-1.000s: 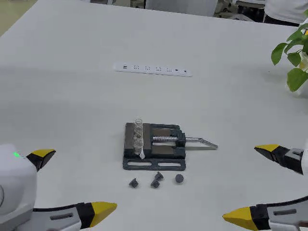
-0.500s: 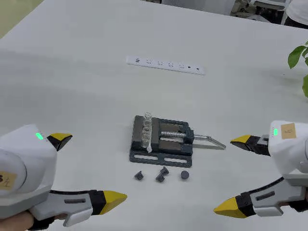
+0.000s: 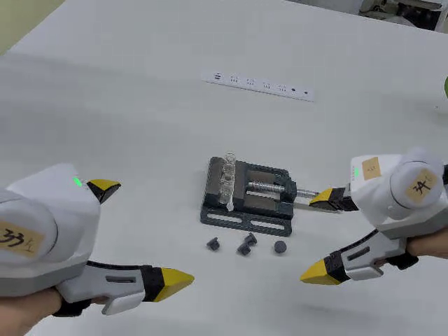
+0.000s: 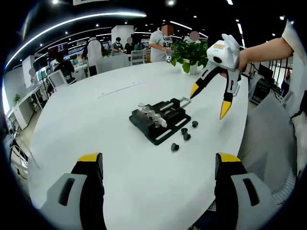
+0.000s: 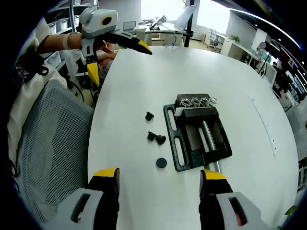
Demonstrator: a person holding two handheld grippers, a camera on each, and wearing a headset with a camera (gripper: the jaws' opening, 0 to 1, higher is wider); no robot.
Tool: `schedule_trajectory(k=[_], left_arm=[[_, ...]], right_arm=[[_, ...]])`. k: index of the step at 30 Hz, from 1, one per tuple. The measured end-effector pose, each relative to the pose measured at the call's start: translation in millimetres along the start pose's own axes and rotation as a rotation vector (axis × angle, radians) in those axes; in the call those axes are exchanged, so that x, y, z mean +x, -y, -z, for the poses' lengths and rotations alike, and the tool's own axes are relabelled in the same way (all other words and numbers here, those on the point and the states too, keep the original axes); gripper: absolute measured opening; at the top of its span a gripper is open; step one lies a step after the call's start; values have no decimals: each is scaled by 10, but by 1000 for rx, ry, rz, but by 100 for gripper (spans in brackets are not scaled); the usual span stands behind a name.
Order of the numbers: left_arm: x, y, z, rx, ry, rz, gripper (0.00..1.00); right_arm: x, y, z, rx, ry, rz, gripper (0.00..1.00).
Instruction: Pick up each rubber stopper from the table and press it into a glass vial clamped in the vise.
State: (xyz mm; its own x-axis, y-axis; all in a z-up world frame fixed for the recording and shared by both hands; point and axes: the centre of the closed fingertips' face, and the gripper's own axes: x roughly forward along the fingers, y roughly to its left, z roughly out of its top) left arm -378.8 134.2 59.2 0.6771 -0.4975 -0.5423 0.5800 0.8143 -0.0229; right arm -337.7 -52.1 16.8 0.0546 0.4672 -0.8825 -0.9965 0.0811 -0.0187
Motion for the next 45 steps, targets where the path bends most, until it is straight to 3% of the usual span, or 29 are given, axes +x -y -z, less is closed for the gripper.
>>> schedule_trajectory(k=[6,9,22,45], left_arm=[[20,33,9,-5,0,12,96],[29,51,4,-7,0,16,96],[33,41,34,-20,0,23,96],[27,67,107,-44,-6,36,94]], right_arm=[[100,14,-2,-50,-30,-27,48],[144,27,-10,-60,-44,-32,49],[334,-22,39,-132,-92,-71,30],[486,-20,55,-207,-147,-102,16]])
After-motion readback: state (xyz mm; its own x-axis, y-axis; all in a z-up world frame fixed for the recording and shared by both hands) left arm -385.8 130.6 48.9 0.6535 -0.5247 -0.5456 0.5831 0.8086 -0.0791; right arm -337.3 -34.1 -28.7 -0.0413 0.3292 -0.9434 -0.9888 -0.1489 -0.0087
